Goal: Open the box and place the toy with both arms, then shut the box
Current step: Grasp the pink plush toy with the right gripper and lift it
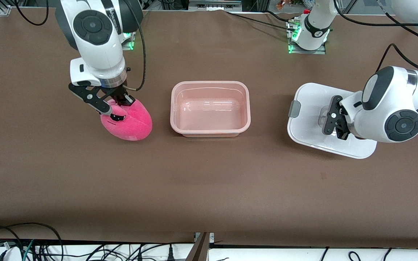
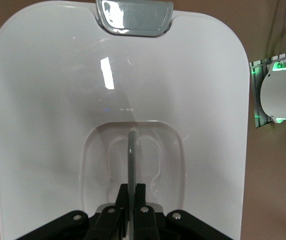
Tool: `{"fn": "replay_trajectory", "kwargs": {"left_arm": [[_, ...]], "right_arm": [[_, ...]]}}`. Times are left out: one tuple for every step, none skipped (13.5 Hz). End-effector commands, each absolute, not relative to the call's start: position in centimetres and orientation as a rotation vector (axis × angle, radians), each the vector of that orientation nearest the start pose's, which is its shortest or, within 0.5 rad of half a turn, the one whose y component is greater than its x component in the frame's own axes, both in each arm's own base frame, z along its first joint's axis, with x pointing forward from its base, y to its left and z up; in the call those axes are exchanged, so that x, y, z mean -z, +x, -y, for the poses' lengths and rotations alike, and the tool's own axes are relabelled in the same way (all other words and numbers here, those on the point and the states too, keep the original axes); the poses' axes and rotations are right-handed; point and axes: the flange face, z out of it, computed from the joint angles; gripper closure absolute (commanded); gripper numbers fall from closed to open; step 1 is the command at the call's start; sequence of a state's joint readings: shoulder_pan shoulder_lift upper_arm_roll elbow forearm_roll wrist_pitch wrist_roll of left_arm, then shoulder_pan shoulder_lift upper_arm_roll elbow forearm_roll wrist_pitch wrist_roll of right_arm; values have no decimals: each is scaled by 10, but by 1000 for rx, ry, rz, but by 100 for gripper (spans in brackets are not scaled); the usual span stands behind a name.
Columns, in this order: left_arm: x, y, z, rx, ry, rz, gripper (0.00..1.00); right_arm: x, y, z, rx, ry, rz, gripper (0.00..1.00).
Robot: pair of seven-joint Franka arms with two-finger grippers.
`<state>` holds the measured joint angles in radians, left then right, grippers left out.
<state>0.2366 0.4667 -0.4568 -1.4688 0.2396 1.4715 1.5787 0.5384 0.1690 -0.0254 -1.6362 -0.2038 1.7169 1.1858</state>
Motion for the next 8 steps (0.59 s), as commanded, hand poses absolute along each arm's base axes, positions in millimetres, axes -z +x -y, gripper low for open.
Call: {"fn": "replay_trajectory", "kwargs": {"left_arm": [[-416, 627, 66, -587, -1995, -2653, 100], [-416, 627, 66, -587, -1995, -2653, 100], [-416, 627, 66, -587, -1995, -2653, 100], [-416, 627, 66, -587, -1995, -2653, 100], [-416, 627, 66, -587, -1993, -2655, 100], [-416, 627, 66, -587, -1993, -2655, 100], [-416, 627, 66, -587, -1993, -2655, 100], [-416, 627, 66, -587, -1993, -2655, 100]], "right_arm": [[-516, 520, -313, 169, -3125, -1158, 100], [-513, 516, -322, 170, -3134, -1144, 100], [-513, 513, -327, 180, -3110, -1194, 100], [-513, 510, -334, 198, -3071, -1259, 100], [-510, 506, -342, 204, -3050, -1307, 100], [-504, 500, -355, 214, -3041, -1339, 100], [-503, 497, -364, 225, -3022, -1372, 100], [-499, 500, -373, 234, -2984, -1441, 100]]}}
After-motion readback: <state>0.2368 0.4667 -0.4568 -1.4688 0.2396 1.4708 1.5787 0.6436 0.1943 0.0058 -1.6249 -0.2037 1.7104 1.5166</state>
